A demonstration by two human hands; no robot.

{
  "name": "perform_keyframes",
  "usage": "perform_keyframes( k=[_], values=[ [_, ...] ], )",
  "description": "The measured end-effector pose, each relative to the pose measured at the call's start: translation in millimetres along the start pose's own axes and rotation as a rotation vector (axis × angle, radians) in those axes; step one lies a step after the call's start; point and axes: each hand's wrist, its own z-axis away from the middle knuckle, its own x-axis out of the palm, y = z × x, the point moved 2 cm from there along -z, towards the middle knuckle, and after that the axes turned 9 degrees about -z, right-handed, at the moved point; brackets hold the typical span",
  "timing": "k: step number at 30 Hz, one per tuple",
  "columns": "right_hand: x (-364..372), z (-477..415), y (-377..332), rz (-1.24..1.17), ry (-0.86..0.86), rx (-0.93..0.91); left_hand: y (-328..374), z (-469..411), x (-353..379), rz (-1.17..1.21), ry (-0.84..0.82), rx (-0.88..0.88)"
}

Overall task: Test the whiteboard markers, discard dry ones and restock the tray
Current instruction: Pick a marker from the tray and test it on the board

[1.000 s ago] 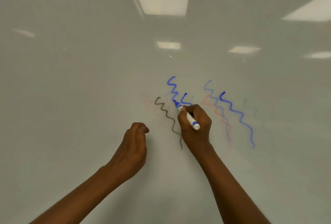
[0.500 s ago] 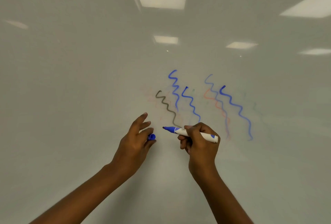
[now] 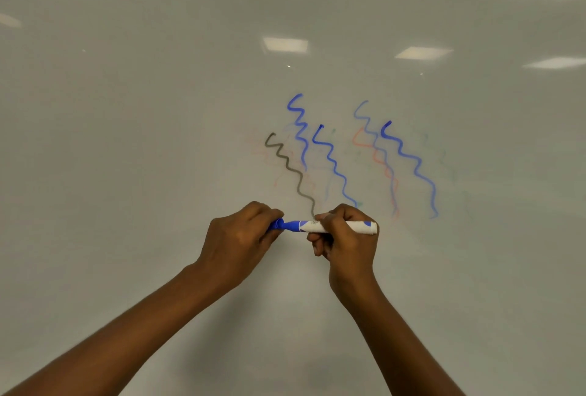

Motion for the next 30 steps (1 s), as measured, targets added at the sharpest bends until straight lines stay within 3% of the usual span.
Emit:
perform_keyframes(
  k=[7, 14, 21, 26, 30],
  values=[
    [3, 0, 3, -0.118, -0.025, 0.096, 14, -1, -5, 0.193, -0.168, 0.02],
    [3, 2, 8, -0.308, 0.107, 0.181, 33, -9, -10, 0.271, -0.222, -0.025],
    [3, 8, 16, -0.415, 0.118, 0.155, 40, -9, -7, 0.32, -0.205, -0.109],
    [1, 15, 31, -0.37, 0.107, 0.19, 38, 7, -3, 0.336, -0.264, -0.12],
    [-11, 24, 46, -0.196, -0.031, 0.206, 39, 39, 4, 0.38, -0.338, -0.172]
  ],
)
